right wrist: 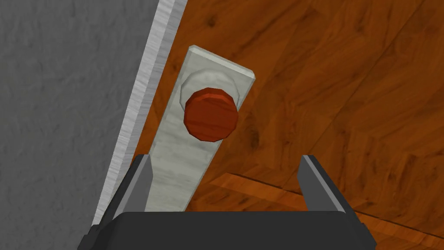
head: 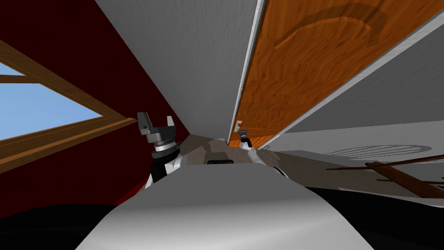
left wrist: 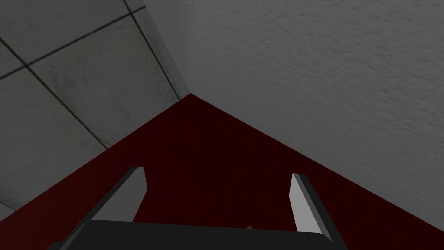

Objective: Pull the door open

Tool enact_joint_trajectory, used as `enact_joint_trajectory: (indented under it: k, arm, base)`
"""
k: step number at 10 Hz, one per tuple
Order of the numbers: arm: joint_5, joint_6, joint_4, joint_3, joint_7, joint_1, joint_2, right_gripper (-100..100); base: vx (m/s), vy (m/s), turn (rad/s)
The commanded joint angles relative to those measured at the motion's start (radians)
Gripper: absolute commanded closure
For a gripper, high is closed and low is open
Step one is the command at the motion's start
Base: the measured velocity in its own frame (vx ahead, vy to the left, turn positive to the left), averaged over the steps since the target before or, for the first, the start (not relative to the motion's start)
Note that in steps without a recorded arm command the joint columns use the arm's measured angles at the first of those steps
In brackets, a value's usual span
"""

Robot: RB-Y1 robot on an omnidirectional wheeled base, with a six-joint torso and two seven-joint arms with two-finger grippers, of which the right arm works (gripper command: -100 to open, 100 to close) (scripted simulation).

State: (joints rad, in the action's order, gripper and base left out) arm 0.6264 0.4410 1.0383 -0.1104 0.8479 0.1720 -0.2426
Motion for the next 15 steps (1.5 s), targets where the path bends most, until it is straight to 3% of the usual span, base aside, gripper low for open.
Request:
enact_joint_trajectory:
  k: [1,6,8,9,10,11,12,13,15]
  arm:
    - [0.038,-0.015,0.015,-0.001,0.048,-0.001,0.014,-100]
    - [0.126,-0.042,0.044,-0.007,0.159,-0.004,0.047,-100]
    - [0.152,-0.050,0.053,-0.009,0.190,-0.004,0.057,-100]
    - [0.143,-0.045,0.047,-0.010,0.181,-0.003,0.051,-100]
    - [0.152,-0.038,0.038,-0.001,0.211,-0.011,0.019,-100]
    - [0.155,-0.035,0.035,0.003,0.221,-0.014,0.007,-100]
    - [0.161,-0.029,0.029,0.010,0.242,-0.020,-0.019,-100]
    - [0.161,-0.029,0.029,0.010,0.242,-0.020,-0.019,-100]
    - [0.174,-0.017,0.015,0.027,0.286,-0.033,-0.074,-100]
  base:
    - [-0.100,-0.060,0.064]
    - [-0.091,-0.055,0.054]
    - [-0.070,-0.022,0.034]
    - [-0.030,-0.013,0.008]
    - [0.100,0.040,0.205]
    - [0.154,0.056,0.154]
    - [0.186,0.045,0.164]
    - [0.159,0.017,0.046]
    - [0.152,0.032,0.194]
